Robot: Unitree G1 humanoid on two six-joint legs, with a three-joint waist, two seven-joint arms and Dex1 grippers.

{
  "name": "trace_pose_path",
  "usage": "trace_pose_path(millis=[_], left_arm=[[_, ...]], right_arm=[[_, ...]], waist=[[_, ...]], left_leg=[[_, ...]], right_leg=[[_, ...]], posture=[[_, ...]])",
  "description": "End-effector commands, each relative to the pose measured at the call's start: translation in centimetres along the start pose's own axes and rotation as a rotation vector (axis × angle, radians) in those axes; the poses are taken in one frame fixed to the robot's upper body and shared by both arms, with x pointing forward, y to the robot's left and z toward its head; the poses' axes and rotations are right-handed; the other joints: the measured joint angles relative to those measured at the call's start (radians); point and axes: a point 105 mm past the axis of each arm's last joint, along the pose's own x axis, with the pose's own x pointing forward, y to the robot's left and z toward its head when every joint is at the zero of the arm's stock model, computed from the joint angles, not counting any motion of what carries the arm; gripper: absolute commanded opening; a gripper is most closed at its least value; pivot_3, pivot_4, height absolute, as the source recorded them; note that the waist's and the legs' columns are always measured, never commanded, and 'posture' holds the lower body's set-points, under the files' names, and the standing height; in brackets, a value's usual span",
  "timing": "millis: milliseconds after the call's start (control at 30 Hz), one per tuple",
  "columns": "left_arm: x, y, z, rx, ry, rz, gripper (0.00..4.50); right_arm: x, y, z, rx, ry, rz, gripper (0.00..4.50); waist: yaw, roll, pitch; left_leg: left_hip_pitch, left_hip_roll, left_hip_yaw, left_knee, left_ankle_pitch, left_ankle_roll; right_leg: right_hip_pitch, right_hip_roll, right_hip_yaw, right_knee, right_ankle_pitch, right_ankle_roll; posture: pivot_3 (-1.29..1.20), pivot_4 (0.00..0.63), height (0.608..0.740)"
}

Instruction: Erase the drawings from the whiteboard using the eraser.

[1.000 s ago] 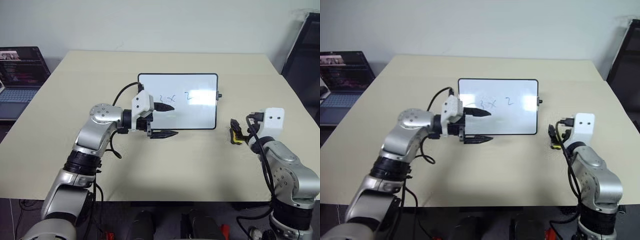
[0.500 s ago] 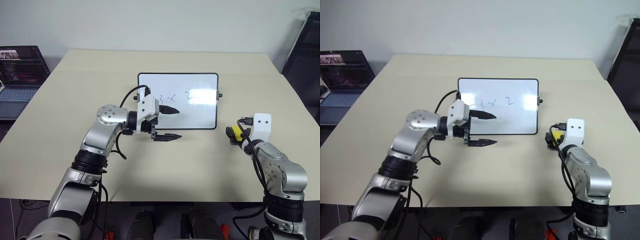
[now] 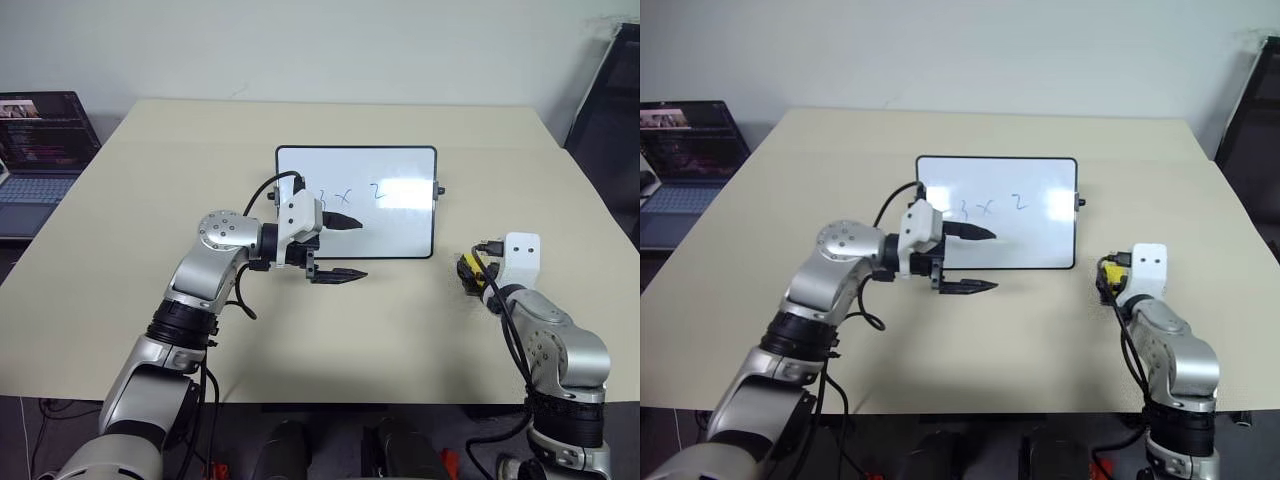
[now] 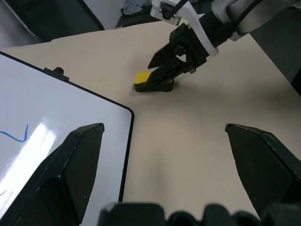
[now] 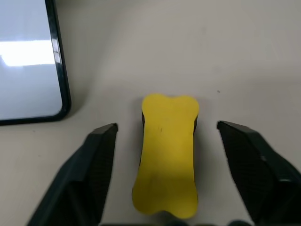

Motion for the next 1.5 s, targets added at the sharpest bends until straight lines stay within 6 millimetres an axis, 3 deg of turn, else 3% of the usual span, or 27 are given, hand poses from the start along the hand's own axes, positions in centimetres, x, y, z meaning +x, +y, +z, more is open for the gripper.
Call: trace_pose_path(millis=[33, 100, 167, 533, 667, 800, 1033, 1167, 1333, 1500], left_arm=[[-0.1, 0.0, 1.0, 0.038, -0.013, 0.003, 4.5], [-0.1, 0.0, 1.1, 0.037, -0.013, 0.004, 4.5], [0.0, 0.1, 1.1, 0.037, -0.012, 0.005, 4.5], [-0.5, 0.8, 0.8, 0.018, 0.015, 0.074, 4.5], [-1.8, 1.3, 0.0, 0.008, 0.089, 0.172, 4.5], [-2.9, 3.1, -1.2, -0.031, 0.16, 0.38, 4.5], [-3.1, 3.9, -1.0, -0.111, 0.16, 0.527, 4.5], [-2.8, 4.1, -0.5, -0.135, 0.166, 0.558, 4.5], [-2.9, 4.4, -0.4, -0.158, 0.197, 0.597, 4.5], [-2.9, 4.1, -0.4, -0.168, 0.205, 0.588, 4.5]], right_arm=[[-0.2, 0.1, 0.3, -0.015, -0.015, 0.006, 2.21], [-0.2, 0.1, 0.1, -0.015, -0.01, 0.006, 1.43], [-0.2, 0.2, 0.0, -0.017, -0.007, 0.006, 1.08], [-0.6, 0.2, 1.2, -0.026, -0.07, 0.019, 1.08], [-2.0, 2.4, 2.5, -0.147, -0.139, 0.156, 1.08], [-3.9, 4.7, 3.2, -0.342, -0.183, 0.264, 1.07], [-5.6, 7.9, 6.3, -0.468, -0.286, 0.383, 1.07], [-4.7, 10.0, 8.5, -0.497, -0.341, 0.425, 1.07], [-2.0, 13.0, 11.5, -0.577, -0.39, 0.447, 1.07], [0.6, 14.7, 13.0, -0.702, -0.407, 0.455, 1.07]], waist=[[0.0, 0.0, 0.0], [-0.001, 0.0, 0.0], [-0.001, 0.0, 0.0], [-0.001, 0.0, 0.0], [-0.001, 0.0, 0.0], [-0.001, 0.0, 0.0], [0.0, 0.0, 0.0], [0.0, 0.0, 0.0], [-0.002, 0.0, 0.0], [0.0, 0.0, 0.0]], left_leg=[[0.0, 0.0, 0.0, 0.0, 0.0, 0.0], [0.0, 0.0, 0.0, 0.0, 0.0, 0.0], [0.0, 0.0, 0.0, 0.0, 0.0, 0.0], [0.0, 0.0, 0.0, 0.001, 0.0, 0.0], [0.0, 0.0, 0.0, 0.0, 0.0, 0.0], [0.0, 0.0, -0.001, 0.001, 0.0, 0.0], [-0.004, 0.0, -0.004, 0.008, 0.0, 0.0], [-0.004, 0.0, -0.005, 0.011, 0.0, 0.0], [-0.003, 0.0, -0.004, 0.013, 0.0, 0.0], [-0.003, 0.0, -0.003, 0.013, 0.0, 0.0]], right_leg=[[0.0, 0.0, 0.0, 0.0, 0.0, 0.0], [0.0, 0.0, 0.0, 0.0, 0.0, 0.0], [0.0, 0.0, 0.0, 0.0, 0.0, 0.0], [0.0, 0.0, 0.0, 0.001, 0.0, 0.0], [0.0, 0.0, 0.0, 0.0, 0.0, 0.0], [0.0, 0.0, 0.0, 0.0, 0.0, 0.0], [0.0, 0.0, -0.002, 0.002, 0.0, 0.001], [0.0, 0.0, -0.002, 0.005, 0.001, 0.001], [-0.001, 0.0, -0.002, 0.01, 0.001, 0.001], [-0.002, 0.0, -0.002, 0.01, 0.001, 0.001]], posture=[[0.0, 0.15, 0.74], [0.0, 0.15, 0.74], [0.0, 0.15, 0.74], [0.0, 0.15, 0.74], [0.0, 0.15, 0.74], [0.0, 0.15, 0.74], [0.0, 0.15, 0.74], [0.0, 0.15, 0.74], [0.0, 0.15, 0.74], [0.0, 0.15, 0.74]])
